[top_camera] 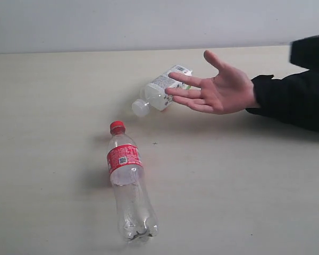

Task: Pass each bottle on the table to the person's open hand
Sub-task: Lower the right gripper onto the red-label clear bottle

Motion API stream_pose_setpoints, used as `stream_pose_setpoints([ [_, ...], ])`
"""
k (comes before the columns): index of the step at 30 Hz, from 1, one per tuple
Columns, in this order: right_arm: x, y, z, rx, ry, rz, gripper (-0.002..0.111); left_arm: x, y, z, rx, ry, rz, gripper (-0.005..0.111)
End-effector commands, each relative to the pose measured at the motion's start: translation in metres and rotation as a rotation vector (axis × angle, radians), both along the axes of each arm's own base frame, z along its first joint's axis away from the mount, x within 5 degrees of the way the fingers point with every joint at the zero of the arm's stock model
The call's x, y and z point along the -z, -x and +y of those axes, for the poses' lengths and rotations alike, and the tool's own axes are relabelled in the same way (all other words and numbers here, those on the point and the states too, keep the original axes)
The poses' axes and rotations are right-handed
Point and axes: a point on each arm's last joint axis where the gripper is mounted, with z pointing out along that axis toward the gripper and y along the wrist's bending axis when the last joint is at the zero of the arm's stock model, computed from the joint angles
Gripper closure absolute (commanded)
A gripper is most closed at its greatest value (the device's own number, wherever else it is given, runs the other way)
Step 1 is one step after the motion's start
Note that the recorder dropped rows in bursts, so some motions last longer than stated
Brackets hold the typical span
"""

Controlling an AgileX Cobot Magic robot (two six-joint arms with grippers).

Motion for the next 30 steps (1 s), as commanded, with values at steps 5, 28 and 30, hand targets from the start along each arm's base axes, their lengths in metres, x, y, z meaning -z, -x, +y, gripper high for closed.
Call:
stream_pose_setpoints([
  [5,0.007,-0.065,0.046,-0.235,-0.012,0.254,0.085,0.000,0.000,0.000,0.001,-0.002,-0.006,0.107],
  [28,0.073,-0.095,0.166,-0.291,0.409,0.363,0.085,0.000,0.000,0.000,0.001,-0.002,-0.006,0.107],
  [30,0.079,-0.095,0.173,-0.265,0.444,0.374,0.085,0.000,0.000,0.000,0.001,-0.002,-0.006,0.107],
])
